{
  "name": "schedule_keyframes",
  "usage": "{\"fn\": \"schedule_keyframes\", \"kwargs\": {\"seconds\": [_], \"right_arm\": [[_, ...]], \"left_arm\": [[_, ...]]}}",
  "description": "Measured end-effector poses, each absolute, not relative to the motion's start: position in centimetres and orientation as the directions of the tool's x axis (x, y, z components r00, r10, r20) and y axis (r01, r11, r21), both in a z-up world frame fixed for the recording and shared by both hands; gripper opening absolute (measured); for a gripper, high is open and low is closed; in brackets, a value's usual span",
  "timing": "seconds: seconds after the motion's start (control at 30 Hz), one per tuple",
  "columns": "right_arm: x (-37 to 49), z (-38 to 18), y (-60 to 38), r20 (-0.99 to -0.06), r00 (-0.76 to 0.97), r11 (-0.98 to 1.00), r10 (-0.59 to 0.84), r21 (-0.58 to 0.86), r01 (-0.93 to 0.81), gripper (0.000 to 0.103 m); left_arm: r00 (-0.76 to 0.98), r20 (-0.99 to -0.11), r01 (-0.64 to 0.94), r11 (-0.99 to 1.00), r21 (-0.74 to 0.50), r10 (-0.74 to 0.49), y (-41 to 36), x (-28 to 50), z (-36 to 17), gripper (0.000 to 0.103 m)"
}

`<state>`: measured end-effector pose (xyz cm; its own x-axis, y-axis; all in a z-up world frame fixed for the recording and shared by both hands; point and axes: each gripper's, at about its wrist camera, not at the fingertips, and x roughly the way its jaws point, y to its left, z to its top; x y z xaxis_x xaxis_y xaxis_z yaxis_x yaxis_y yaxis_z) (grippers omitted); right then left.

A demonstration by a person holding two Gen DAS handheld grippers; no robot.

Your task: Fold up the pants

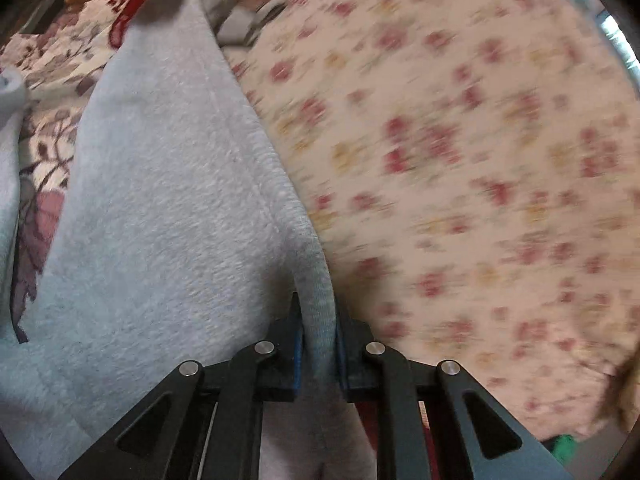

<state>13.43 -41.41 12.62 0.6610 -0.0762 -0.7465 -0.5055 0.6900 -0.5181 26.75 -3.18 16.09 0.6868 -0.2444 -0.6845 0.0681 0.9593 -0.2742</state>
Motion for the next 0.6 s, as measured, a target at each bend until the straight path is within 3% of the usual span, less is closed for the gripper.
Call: {"fn": "schedule_keyframes", "kwargs": {"seconds": [0.27,0.47,0.6], "right_arm": [[6.8,22.6,-40.9,-0.616,0.781,0.734,-0.106,-0.579,-0.357,0.012],[-2.8,24.5,-38.8,-0.609,0.793,0.738,-0.026,-0.547,-0.396,0.012],[-8.7,20.6,-37.4,-0.675,0.737,0.734,0.038,-0.481,-0.479,0.012]], "left_arm": [[0.782,-0.554,0.086,0.93,-0.357,-0.285,-0.9,18.2,23.8,0.021],[0.769,-0.57,0.058,0.921,-0.386,-0.288,2.4,7.6,21.1,0.021],[0.752,-0.598,0.014,0.914,-0.406,-0.277,4.9,1.0,17.2,0.021]]}}
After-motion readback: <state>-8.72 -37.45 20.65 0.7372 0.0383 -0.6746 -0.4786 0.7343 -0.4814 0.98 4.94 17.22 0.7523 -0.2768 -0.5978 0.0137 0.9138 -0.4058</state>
